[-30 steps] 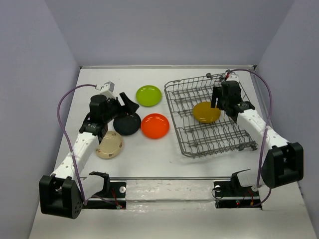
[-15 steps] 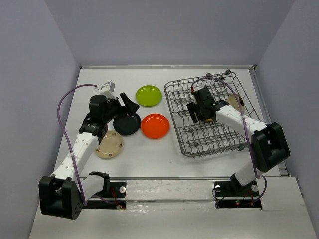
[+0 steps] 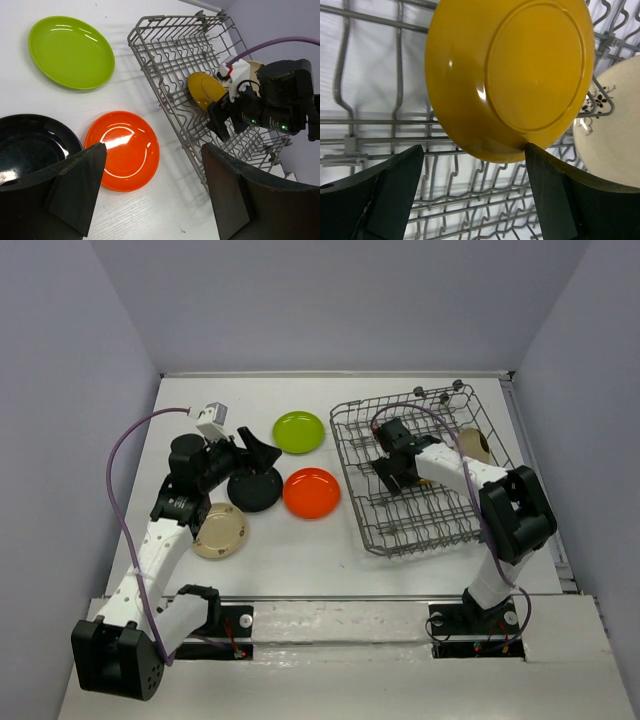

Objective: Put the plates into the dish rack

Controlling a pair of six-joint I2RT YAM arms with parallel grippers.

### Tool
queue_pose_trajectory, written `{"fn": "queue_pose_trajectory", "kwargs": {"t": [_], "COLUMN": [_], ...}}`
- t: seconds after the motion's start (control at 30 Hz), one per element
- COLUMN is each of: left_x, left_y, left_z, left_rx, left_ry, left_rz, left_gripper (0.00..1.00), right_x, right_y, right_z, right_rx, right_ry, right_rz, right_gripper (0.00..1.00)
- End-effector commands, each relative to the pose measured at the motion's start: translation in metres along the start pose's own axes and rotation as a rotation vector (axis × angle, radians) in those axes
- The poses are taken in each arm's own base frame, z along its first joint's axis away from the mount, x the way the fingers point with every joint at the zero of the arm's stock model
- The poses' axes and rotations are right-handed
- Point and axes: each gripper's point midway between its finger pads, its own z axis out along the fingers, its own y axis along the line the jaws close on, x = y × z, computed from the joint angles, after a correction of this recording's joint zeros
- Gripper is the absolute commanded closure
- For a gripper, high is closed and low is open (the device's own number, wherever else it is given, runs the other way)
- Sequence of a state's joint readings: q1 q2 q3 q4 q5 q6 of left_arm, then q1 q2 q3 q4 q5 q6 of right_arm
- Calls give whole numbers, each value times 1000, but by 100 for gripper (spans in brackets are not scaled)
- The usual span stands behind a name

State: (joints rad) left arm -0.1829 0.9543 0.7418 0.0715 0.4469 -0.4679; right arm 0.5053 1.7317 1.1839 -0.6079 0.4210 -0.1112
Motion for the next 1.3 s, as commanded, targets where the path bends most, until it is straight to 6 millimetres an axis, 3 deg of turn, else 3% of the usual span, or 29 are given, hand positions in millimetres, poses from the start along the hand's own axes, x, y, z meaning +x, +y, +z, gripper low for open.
{"fn": "queue_pose_trajectory", "kwargs": {"t": [0.0, 0.33, 0.6, 0.8, 0.93, 1.27], "left_x": [-10, -14, -15, -16, -15, -17], "left_y": [-20, -28, -29, -29, -29, -30], "left_z": [-7, -13, -14, -15, -15, -16], "left_rx": [90, 116, 121, 118, 119, 117], "left_ry": [-35, -56, -58, -65, -64, -72], "left_rz": [49, 62, 64, 66, 68, 72], "left_gripper": [13, 13, 13, 13, 13, 13], "right_x": [-13, -24, -47, -65, -65, -61], "right_y": [-16, -21, -26, -19, -15, -9], "right_z": [-3, 13, 11, 6, 10, 14], "right_rx": [81, 140, 149, 93, 77, 28], "right_ry": [15, 32, -28, -117, -112, -113], "right_rz": [-72, -183, -238, -243, -262, -260], "right_gripper": [12, 13, 13, 17, 19, 38]}}
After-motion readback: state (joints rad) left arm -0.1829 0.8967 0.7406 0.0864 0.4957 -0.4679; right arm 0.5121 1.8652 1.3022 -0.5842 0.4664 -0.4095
